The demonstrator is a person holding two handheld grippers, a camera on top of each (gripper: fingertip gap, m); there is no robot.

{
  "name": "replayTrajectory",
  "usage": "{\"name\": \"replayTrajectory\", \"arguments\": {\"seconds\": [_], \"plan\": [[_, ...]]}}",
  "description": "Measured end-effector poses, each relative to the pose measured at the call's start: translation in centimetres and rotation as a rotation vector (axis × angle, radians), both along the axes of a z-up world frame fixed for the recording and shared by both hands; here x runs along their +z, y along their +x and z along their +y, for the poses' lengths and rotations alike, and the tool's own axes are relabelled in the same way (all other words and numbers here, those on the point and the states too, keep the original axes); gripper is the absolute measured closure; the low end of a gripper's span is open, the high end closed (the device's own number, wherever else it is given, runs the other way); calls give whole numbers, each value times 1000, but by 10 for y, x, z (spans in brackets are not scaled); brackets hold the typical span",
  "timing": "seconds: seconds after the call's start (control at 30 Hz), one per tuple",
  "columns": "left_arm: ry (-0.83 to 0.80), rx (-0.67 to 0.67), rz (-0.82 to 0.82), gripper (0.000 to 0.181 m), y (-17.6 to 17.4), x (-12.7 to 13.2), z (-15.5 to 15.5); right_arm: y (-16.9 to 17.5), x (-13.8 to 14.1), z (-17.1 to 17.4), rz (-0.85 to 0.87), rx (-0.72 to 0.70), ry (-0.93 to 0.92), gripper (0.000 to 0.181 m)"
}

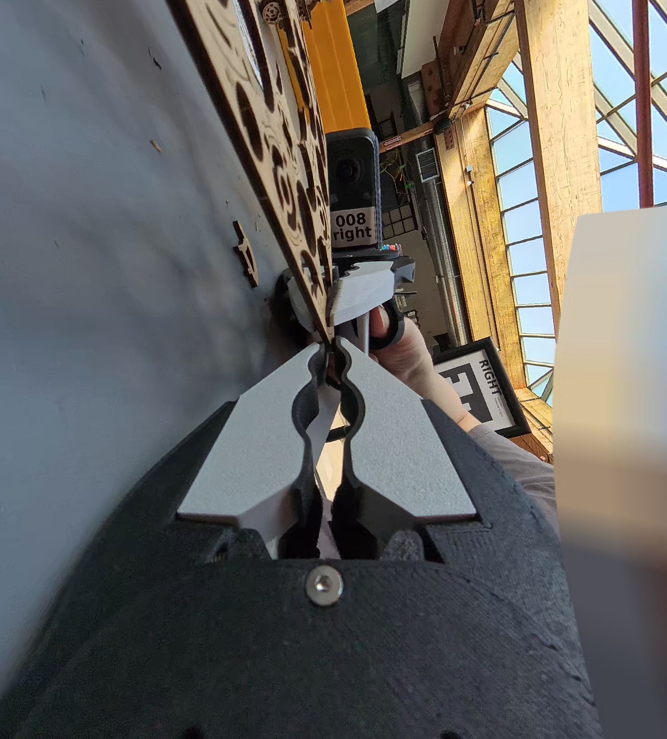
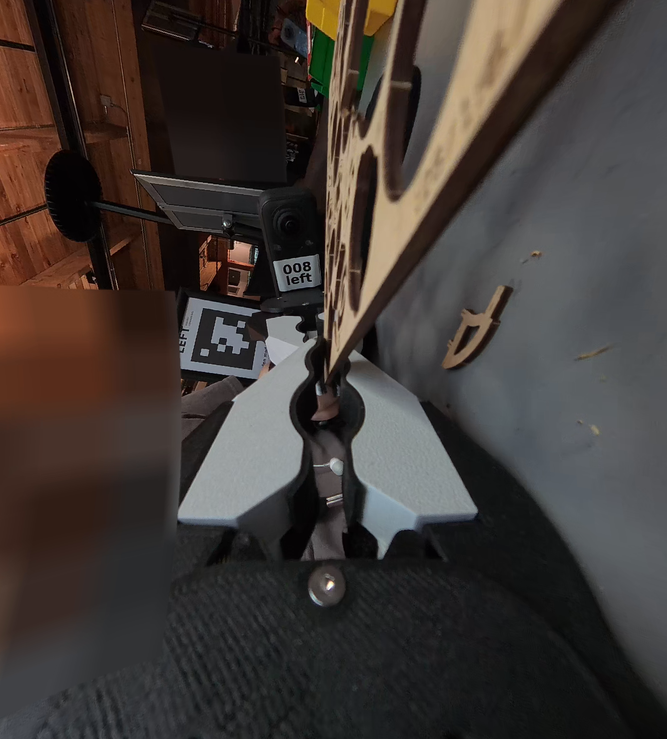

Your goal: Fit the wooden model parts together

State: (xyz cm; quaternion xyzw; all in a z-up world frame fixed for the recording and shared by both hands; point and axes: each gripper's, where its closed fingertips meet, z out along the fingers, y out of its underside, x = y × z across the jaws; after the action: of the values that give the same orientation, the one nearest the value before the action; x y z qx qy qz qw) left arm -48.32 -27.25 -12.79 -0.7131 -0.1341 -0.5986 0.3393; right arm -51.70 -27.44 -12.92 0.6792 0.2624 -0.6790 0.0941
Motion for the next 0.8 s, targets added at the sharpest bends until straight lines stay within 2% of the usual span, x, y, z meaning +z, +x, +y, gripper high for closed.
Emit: {"name": "replayTrajectory", "arguments": {"seconds": [0.17, 0.8], "plan": [[17, -8, 122, 178, 3, -7, -4, 3, -8, -4, -50, 34, 64, 179], [-13, -9, 121, 178, 4, -10, -5, 4, -14, -6, -82, 50, 116, 178]]}}
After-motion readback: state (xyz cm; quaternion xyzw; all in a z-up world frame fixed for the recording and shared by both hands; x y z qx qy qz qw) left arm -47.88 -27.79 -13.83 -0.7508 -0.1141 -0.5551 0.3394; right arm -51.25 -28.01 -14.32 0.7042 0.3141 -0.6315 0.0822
